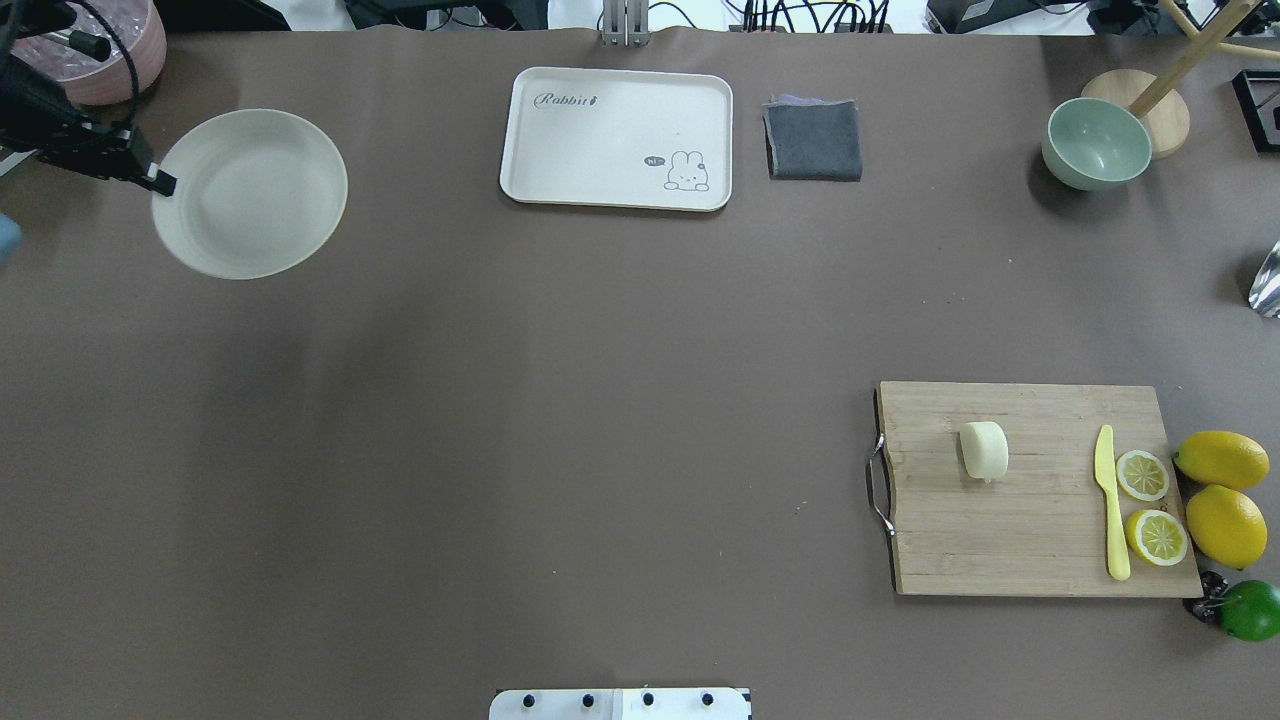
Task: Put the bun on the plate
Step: 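Slide the white plate with the left gripper toward the table centre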
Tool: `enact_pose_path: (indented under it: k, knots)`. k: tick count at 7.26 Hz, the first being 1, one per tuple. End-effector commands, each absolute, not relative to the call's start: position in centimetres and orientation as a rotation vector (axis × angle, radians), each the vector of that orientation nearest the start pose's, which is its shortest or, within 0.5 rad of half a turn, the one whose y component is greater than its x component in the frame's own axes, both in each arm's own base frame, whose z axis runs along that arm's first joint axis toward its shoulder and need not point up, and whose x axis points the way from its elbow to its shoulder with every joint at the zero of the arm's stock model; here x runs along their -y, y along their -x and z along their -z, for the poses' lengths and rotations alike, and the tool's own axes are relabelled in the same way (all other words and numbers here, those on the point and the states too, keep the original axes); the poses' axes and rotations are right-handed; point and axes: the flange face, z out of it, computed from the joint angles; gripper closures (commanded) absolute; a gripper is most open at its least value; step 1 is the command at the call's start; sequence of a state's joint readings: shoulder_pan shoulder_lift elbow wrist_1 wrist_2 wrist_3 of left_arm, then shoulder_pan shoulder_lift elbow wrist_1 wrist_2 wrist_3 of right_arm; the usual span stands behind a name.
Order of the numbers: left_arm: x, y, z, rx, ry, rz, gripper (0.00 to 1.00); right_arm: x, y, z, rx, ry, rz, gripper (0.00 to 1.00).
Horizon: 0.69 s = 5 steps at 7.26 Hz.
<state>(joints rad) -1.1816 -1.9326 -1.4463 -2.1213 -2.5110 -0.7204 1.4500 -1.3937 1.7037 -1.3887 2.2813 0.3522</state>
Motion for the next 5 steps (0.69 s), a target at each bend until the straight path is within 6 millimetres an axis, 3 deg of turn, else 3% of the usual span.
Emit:
enact_pose_path:
  k: [1, 2, 3, 4, 5]
  knots:
    - [59.5, -30.0, -35.2, -1.145, -0.138, -0.018, 1.0, 57.9, 1.2, -47.3, 0.791, -0.303, -0.02, 0.0]
    - [57.5, -35.8, -32.2, -1.14, -0.14, 0.012, 1.0, 58.4, 1.4, -46.7, 0.789, -0.312, -0.015, 0.0]
    - [55.0, -40.3, -29.7, -1.15, -0.137, 0.022, 1.0, 58.7, 1.6, -46.5, 0.786, -0.312, -0.014, 0.0]
    - [51.7, -45.3, -28.1, -1.149, -0.129, 0.032, 1.0, 59.0, 1.7, -46.5, 0.786, -0.314, -0.012, 0.0]
    - [49.0, -49.1, -27.1, -1.143, -0.154, 0.014, 1.0, 59.1, 1.7, -46.3, 0.784, -0.315, -0.012, 0.0]
